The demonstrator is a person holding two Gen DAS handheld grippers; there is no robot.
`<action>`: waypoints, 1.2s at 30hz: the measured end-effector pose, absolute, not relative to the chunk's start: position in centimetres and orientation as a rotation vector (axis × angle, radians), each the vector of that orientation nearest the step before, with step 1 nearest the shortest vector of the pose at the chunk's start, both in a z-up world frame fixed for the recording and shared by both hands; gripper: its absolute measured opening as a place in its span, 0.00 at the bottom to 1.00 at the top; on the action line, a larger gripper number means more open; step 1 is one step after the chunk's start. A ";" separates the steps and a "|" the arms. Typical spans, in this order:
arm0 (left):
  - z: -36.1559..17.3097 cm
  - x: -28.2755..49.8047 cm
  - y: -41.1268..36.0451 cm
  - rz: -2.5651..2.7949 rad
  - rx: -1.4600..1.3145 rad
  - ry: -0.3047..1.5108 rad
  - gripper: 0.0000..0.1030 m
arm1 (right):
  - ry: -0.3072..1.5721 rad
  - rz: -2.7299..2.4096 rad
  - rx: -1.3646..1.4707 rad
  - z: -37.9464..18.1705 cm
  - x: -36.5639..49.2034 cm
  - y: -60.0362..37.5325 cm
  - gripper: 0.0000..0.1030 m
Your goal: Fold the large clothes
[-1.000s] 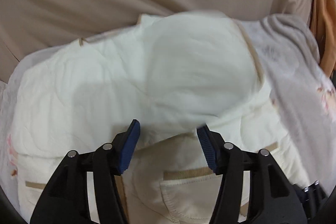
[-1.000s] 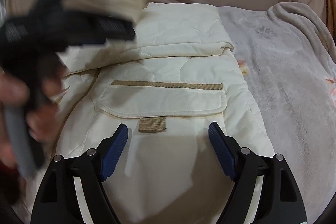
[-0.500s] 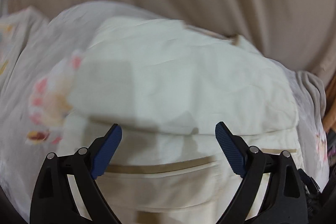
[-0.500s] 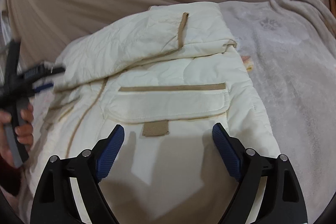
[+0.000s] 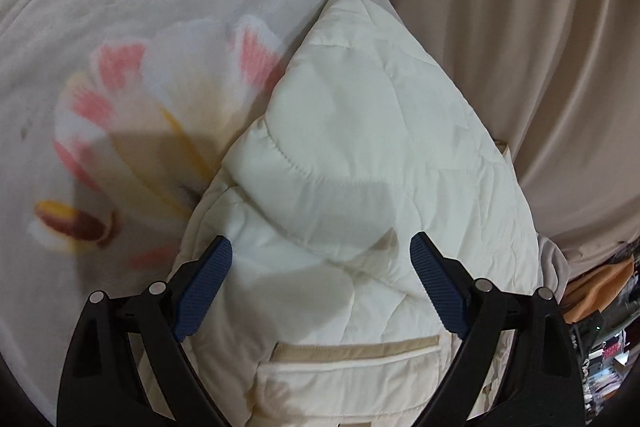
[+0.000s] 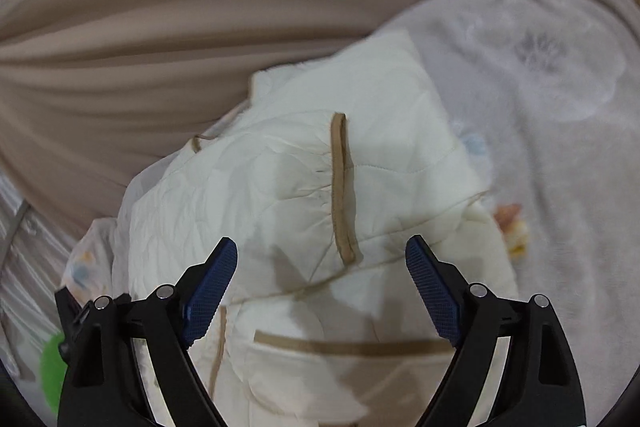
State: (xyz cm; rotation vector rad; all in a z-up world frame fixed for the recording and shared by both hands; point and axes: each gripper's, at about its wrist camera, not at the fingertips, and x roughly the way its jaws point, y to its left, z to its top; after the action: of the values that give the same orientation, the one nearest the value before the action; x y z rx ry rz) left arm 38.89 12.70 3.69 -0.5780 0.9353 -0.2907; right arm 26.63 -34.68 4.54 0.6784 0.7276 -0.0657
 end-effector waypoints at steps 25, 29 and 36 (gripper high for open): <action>3.4 38.2 8.0 -0.117 -0.203 0.753 0.31 | 0.649 -0.176 0.410 3.7 29.5 -33.9 0.16; 3.5 38.1 7.8 -0.111 -0.195 0.753 0.31 | 0.539 -0.183 0.340 7.1 27.6 -31.0 0.16; 3.5 38.2 7.7 -0.098 -0.176 0.756 0.31 | 0.584 0.125 0.133 10.8 32.9 -18.7 0.16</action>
State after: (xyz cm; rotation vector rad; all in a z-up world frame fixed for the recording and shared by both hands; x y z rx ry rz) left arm 38.16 7.73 3.49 -0.1758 0.7563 -0.0976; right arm 32.91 -18.68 10.84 0.1331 0.5836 0.1251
